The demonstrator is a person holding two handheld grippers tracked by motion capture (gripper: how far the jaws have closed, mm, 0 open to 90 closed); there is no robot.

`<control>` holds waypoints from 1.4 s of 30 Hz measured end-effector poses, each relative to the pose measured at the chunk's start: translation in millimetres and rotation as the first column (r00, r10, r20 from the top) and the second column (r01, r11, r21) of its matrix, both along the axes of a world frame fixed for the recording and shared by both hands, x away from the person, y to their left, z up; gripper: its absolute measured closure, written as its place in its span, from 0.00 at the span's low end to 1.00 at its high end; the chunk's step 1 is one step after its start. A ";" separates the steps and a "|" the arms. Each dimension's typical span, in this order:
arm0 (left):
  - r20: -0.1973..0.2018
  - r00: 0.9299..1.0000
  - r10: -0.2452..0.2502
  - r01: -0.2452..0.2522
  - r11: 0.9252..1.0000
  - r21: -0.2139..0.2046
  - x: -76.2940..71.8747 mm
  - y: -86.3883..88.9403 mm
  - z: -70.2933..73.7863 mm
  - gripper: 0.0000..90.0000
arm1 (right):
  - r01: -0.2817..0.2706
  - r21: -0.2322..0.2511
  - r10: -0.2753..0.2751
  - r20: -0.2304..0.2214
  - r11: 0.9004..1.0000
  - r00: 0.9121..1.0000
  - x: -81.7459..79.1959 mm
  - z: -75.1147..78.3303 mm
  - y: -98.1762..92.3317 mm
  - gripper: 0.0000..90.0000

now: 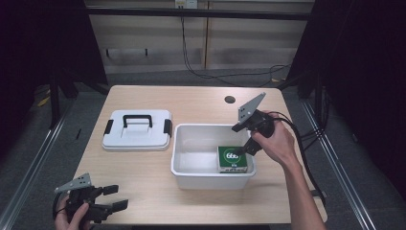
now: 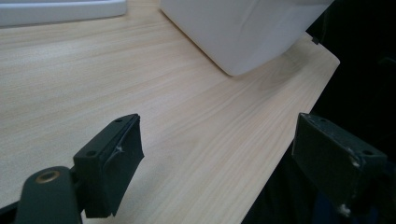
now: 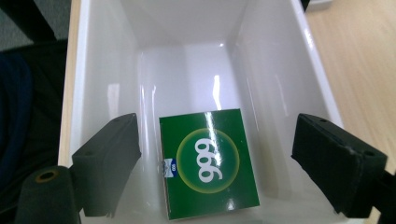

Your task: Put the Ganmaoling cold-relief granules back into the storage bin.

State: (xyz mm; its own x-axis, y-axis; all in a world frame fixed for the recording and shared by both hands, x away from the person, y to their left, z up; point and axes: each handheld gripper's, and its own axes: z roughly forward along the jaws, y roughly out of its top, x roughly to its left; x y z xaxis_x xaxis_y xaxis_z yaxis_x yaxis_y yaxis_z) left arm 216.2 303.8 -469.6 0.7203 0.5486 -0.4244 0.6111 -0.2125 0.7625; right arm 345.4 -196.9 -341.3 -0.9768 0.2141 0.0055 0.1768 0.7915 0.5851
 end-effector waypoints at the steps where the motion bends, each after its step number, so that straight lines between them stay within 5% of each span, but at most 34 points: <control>1: -0.001 1.000 0.001 -0.001 1.000 -0.001 -0.1 0.0 0.0 0.18 | 0.011 0.018 -0.011 0.004 1.000 1.000 -1.7 1.0 -2.6 0.17; 25: -0.001 1.000 0.005 -0.005 1.000 -0.001 0.1 0.2 0.0 0.18 | 0.155 0.184 -0.164 0.036 0.971 0.986 -31.8 -6.0 -60.8 0.20; 39: -0.003 1.000 0.003 -0.003 1.000 0.002 0.7 -0.2 0.0 0.18 | 0.287 0.234 -0.301 0.024 0.929 0.953 -58.3 -20.4 -113.0 0.19; 42: -0.003 1.000 0.004 -0.004 1.000 -0.001 0.7 -0.7 -0.1 0.18 | 0.317 0.250 -0.329 0.005 0.915 0.944 -66.4 -33.1 -123.6 0.19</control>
